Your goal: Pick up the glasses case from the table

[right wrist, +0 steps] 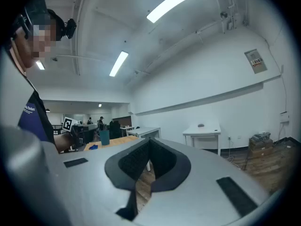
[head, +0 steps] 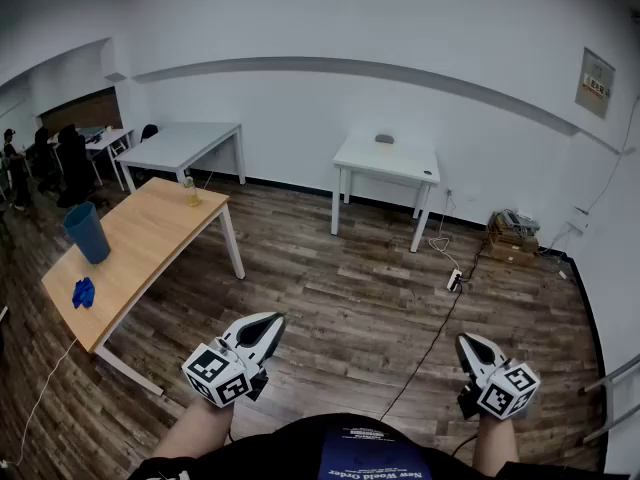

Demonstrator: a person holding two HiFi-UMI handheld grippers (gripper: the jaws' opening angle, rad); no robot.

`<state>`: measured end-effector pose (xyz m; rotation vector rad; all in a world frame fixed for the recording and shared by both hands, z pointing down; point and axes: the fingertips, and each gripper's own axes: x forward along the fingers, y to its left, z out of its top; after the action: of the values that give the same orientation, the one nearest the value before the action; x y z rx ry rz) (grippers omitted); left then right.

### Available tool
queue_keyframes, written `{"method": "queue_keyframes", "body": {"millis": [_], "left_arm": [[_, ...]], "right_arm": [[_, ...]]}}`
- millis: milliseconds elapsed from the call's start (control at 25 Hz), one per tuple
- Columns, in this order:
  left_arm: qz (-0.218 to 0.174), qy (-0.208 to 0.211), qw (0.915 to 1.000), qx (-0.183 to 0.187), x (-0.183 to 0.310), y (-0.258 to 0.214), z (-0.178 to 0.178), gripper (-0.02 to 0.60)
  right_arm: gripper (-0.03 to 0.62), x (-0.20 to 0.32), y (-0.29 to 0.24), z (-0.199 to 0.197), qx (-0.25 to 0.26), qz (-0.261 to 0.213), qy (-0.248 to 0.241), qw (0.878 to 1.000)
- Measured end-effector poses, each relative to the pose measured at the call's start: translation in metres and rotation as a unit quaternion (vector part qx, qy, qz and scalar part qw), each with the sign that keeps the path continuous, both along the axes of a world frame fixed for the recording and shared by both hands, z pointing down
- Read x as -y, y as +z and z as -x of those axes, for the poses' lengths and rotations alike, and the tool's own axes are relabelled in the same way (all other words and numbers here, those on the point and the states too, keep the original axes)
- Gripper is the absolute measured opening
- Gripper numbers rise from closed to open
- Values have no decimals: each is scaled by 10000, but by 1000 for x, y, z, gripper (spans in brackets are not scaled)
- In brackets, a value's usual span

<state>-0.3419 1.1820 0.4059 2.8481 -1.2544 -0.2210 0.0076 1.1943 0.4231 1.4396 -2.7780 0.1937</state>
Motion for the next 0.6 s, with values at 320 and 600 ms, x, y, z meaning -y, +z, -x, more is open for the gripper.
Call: {"method": "queue_keyframes", "body": {"millis": [320,600], "left_arm": [[50,1,10000,-14,5,2,-4,2],[64,70,9999,34,9,2,-11,2]], "right_arm": [[-2,4,4,-3,1,12,-2,10000],[-2,8,7,-10,144,131,63,9998]]}}
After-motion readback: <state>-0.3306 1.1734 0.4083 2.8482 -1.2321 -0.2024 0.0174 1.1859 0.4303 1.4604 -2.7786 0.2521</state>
